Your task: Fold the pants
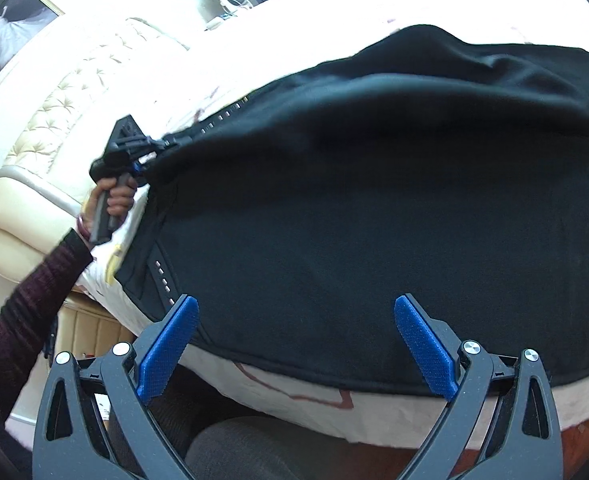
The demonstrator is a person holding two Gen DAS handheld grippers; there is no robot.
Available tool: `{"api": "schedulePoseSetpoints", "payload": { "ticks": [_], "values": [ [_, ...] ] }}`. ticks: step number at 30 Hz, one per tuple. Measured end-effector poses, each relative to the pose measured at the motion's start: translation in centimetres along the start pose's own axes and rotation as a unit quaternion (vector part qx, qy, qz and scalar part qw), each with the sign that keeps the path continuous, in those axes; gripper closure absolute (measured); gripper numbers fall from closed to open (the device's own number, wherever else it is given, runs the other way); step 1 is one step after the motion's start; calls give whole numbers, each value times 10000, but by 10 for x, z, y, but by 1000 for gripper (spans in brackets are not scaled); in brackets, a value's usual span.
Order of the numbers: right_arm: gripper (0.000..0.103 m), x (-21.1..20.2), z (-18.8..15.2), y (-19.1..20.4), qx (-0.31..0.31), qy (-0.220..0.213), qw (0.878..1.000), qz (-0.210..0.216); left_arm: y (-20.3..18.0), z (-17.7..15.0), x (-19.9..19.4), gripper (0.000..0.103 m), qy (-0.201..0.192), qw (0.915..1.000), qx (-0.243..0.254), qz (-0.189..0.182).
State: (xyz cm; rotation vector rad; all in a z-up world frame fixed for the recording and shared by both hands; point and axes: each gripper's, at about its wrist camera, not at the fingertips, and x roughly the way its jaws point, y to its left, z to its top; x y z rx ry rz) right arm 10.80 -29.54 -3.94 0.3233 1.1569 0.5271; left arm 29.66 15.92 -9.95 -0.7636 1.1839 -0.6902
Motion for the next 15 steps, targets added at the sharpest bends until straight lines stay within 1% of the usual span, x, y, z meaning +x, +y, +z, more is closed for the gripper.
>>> {"api": "schedulePoseSetpoints", "payload": {
  "ticks": [2, 5, 7, 8, 9, 10, 11, 13, 15],
  "values": [
    [5, -8, 27, -4, -131, -226, 9996, 79, -4, 0, 0, 96, 12, 9998, 167, 117],
    [5, -20, 91, -16, -729, -704, 9944, -283, -6, 2, 0, 96, 71, 9994, 257, 209],
    [5, -16, 136, -26, -1266, -847, 9855, -743, -6, 3, 1, 96, 115, 9994, 222, 220],
    [5, -10, 154, -32, -1467, -800, 9812, -966, -6, 4, 1, 95, 123, 9994, 224, 249],
    [5, 0, 176, -39, -1678, -659, 9774, -1106, -5, 5, 1, 95, 108, 9993, 212, 275],
    [5, 11, 191, -43, -1834, -462, 9753, -1145, -5, 6, 1, 93, 90, 9994, 181, 295],
    [5, 23, 203, -46, -2012, -257, 9714, -1233, -4, 8, -1, 89, 53, 9993, 162, 343],
    [5, 47, 218, -47, -2470, 148, 9575, -1484, -1, 10, -4, 84, -46, 9994, 140, 325],
    [6, 68, 226, -52, -2669, 485, 9474, -1699, 4, 12, -4, 82, -117, 9997, 12, 221]
  ]
}}
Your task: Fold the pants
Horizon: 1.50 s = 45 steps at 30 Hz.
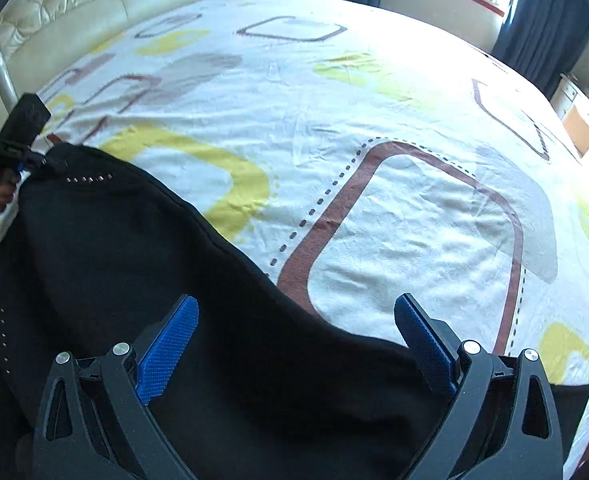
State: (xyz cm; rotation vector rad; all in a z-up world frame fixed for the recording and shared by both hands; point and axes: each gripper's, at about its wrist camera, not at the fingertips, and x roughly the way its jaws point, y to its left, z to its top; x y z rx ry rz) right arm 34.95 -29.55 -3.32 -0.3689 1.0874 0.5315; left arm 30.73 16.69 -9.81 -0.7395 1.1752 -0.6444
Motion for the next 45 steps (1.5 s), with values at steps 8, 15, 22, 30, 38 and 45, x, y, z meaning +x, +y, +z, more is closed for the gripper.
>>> {"api": "schedulePoseSetpoints", "payload": {
  "ticks": [8, 15, 22, 30, 38, 45],
  "values": [
    [68, 31, -11, 1, 182, 683, 9971, 296, 0, 7, 0, 92, -119, 9997, 153, 158],
    [76, -40, -29, 20, 246, -266, 9987, -359, -39, 0, -23, 95, -634, 9935, 939, -56],
    [78, -101, -87, 68, 133, -1075, 9881, -1094, -94, -42, -60, 95, -846, 9795, 1768, -457],
    [78, -100, -182, 120, 140, -976, 9890, -1098, -78, -119, -74, 88, -731, 9834, 1628, -318],
    [75, -84, -217, 148, -3, -612, 9921, -1099, -49, -174, -81, 48, -594, 9899, 1198, 467],
    [37, -107, -229, 133, 814, -591, 9939, -441, -17, -214, -109, 32, -800, 9952, 144, 538]
  ]
}}
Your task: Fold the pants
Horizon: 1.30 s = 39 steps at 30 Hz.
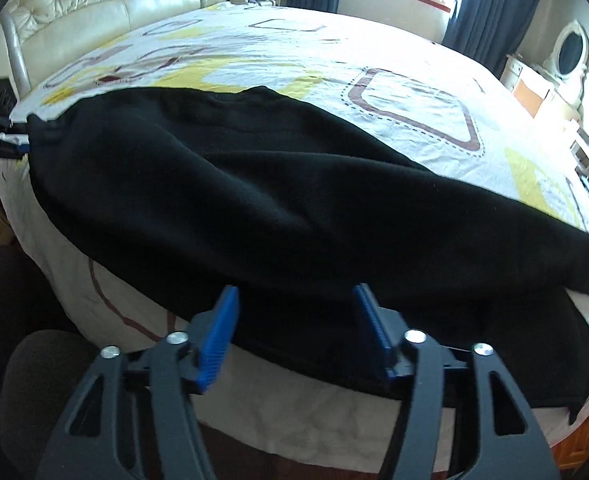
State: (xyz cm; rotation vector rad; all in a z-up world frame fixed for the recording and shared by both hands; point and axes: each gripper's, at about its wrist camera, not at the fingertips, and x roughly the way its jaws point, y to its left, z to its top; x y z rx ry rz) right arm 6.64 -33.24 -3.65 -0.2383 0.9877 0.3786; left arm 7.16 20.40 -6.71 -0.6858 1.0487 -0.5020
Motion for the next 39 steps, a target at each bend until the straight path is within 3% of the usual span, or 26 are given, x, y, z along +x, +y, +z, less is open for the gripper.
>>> {"api": "schedulePoseSetpoints", "payload": {
  "ticks": [4, 7, 11, 17, 20, 24, 28, 31, 33, 36, 38, 39],
  "values": [
    [36, -9, -6, -17, 908, 45, 9935, 692, 0, -19, -16, 32, -422, 9947, -881, -331],
    [36, -11, -10, -34, 1793, 54, 9757, 1256, -9, -28, -14, 32, -644, 9859, -1444, -543],
    [36, -10, -18, -44, 2518, 114, 9537, 1638, -26, -33, -6, 32, -853, 9825, -1632, -277],
    [36, -7, -39, -72, 3851, -33, 8954, 2236, -52, -39, 13, 32, -809, 9835, -1618, 86],
    [36, -5, -51, -90, 4444, -197, 8675, 2228, -55, -39, 27, 27, -734, 9834, -1567, 556],
    [36, -7, -65, -118, 5099, -462, 8316, 2151, -46, -40, 39, 25, -791, 9784, -1768, 721],
    [36, -26, -74, -153, 5398, -910, 8179, 1774, -44, -40, 39, 25, -780, 9792, -1743, 687],
    [36, -51, -94, -187, 5704, -1233, 8061, 983, -43, -39, 39, 24, -717, 9810, -1694, 620],
    [36, -67, -123, -213, 6153, -1542, 7695, 744, -41, -39, 38, 23, -736, 9797, -1786, 543],
    [36, -78, -172, -238, 6905, -1877, 6953, 675, -40, -39, 39, 19, -742, 9795, -1812, 482],
    [36, -75, -192, -247, 7099, -2007, 6704, 794, -42, -38, 39, 18, -736, 9801, -1775, 501],
    [36, -72, -197, -248, 7091, -2065, 6691, 824, -43, -38, 39, 18, -734, 9806, -1739, 525]
  ]
}}
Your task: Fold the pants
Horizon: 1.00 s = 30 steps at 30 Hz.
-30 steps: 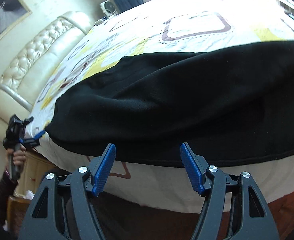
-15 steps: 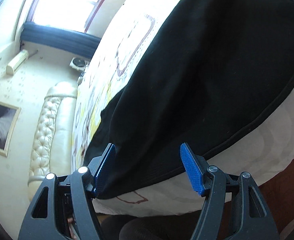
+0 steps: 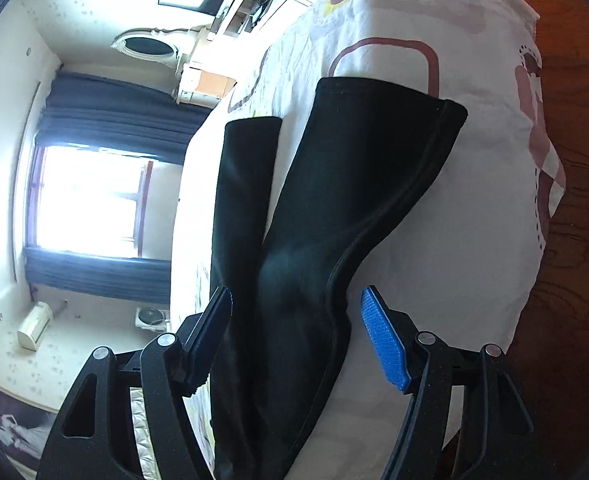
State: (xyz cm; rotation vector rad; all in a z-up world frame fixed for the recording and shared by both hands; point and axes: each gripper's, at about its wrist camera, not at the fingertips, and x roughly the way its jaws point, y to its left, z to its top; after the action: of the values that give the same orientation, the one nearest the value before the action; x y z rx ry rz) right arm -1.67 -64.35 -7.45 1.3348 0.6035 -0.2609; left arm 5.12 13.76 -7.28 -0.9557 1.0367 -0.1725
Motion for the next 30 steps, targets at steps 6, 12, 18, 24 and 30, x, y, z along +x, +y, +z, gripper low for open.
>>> {"api": "schedulePoseSetpoints", "payload": {
  "ticks": [6, 12, 18, 24, 30],
  "values": [
    [43, 8, 7, -8, -12, -152, 9998, 108, -9, -3, 4, 17, -43, 9995, 260, 160],
    [43, -20, 39, 12, -975, -978, 9853, -1005, -7, -5, 4, 14, -138, 9997, 202, 45],
    [43, 0, 77, 54, -2800, -1022, 9345, -1948, -8, -6, 6, 11, -158, 9994, 304, 14],
    [43, 73, 120, 44, -2870, -5, 9285, -2357, -6, -8, 5, 10, -246, 9992, 329, -7],
    [91, 99, 84, 85, -4074, 203, 8700, -2769, -9, -10, 7, 7, -339, 9989, 317, 30]
  ]
}}
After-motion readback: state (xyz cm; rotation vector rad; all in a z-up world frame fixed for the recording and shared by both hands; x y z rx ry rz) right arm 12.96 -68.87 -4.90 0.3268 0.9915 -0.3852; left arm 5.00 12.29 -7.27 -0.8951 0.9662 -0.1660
